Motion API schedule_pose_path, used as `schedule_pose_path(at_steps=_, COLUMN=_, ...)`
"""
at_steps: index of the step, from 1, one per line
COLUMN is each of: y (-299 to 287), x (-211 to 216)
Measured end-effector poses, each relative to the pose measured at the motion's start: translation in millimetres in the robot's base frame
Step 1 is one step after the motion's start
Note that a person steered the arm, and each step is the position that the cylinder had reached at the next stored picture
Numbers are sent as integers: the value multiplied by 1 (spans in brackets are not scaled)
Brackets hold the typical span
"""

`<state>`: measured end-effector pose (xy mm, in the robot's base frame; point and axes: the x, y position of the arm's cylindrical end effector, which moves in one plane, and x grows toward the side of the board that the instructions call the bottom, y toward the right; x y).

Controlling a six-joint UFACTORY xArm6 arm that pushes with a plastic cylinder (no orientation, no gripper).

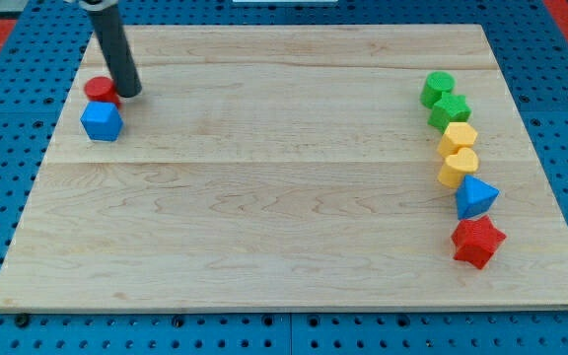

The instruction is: Move the green circle towards red circle

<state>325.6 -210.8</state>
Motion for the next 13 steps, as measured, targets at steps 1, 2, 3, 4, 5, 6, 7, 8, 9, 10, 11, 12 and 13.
schedule_pose_path(at_steps=1, y=34, x=-4)
schedule_pose_path(at_steps=2, y=133, x=-27)
schedule_pose_path(at_steps=3, y=252, x=-42)
schedule_pose_path(at_steps=4, y=343, x=-43)
schedule_pose_path(at_steps=5, y=412, x=-43)
schedule_pose_path(at_steps=6, y=508, x=-54)
schedule_pose_path(at_steps=7, y=556, x=-52)
schedule_pose_path(at_steps=8, y=489, x=-2)
schedule_pose_path(at_steps=9, y=409, x=2)
schedule_pose_path(at_steps=10, y=355, x=-20)
schedule_pose_path(at_steps=11, y=281, x=-3)
schedule_pose_path(at_steps=12, y=317, x=22)
schedule_pose_path(at_steps=13, y=296, x=43)
